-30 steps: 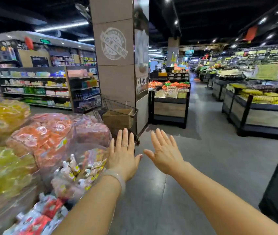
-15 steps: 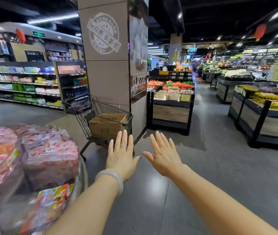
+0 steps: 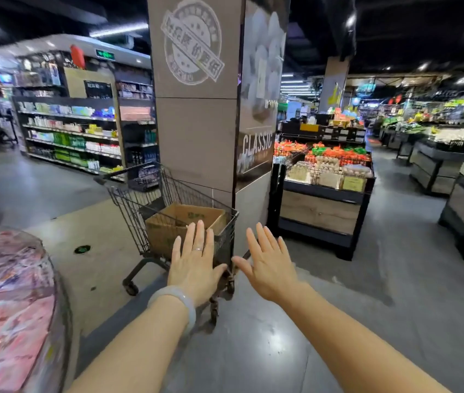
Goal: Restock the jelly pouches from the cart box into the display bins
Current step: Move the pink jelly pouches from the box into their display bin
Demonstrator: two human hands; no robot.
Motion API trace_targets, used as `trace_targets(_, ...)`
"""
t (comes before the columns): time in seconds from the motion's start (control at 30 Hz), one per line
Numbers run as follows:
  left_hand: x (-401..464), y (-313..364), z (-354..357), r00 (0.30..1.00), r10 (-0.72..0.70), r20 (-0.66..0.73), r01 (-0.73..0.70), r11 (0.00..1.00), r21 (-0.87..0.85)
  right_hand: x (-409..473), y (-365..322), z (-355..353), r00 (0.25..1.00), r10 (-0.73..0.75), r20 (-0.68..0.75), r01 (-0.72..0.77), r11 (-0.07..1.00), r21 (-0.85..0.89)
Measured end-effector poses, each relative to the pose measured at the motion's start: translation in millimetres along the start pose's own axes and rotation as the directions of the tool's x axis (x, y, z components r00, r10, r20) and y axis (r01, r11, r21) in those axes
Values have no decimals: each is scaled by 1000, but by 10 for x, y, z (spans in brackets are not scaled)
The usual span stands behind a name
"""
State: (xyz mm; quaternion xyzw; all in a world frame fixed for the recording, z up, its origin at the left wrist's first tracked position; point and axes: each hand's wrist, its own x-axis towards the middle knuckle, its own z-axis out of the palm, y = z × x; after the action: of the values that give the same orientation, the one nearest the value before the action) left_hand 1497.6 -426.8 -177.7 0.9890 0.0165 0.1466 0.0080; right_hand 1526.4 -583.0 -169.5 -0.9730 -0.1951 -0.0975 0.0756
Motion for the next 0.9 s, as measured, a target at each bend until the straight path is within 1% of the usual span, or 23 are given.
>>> trace_targets(0.2, 1737, 30, 429, 997, -61, -37, 61, 998, -8, 1584, 789, 197, 1000, -2, 17, 2, 1000, -28)
trace_targets(0.33, 2665, 48, 677, 998, -64, -27, 63, 998, -18, 2486, 1205, 313, 1000, -22, 15, 23, 999, -46)
trace_targets(0.43, 3270, 10, 997, 996, -89, -24, 89, 996, -1, 3154, 1456, 519, 998, -47, 32, 48, 998, -34)
trace_targets(0.5, 3646, -47, 1260, 993, -121, -2, 121, 993, 13, 3645, 1597, 718, 996, -86, 37, 88, 995, -38)
trace_targets(0.6, 4156, -162, 1684, 977, -205, 54, 204, 979, 19, 4389, 1771, 1096, 985, -168, 47, 169, 985, -21)
trace_targets(0.77, 5037, -420, 2110, 919, -378, 107, 377, 926, 29, 5582, 1905, 1524, 943, -308, 126, 307, 951, 22)
trace_targets(0.9, 5543, -621, 2338, 875, -463, 139, 463, 886, 34, 6334, 1826, 1794, 900, -408, 149, 403, 913, 66)
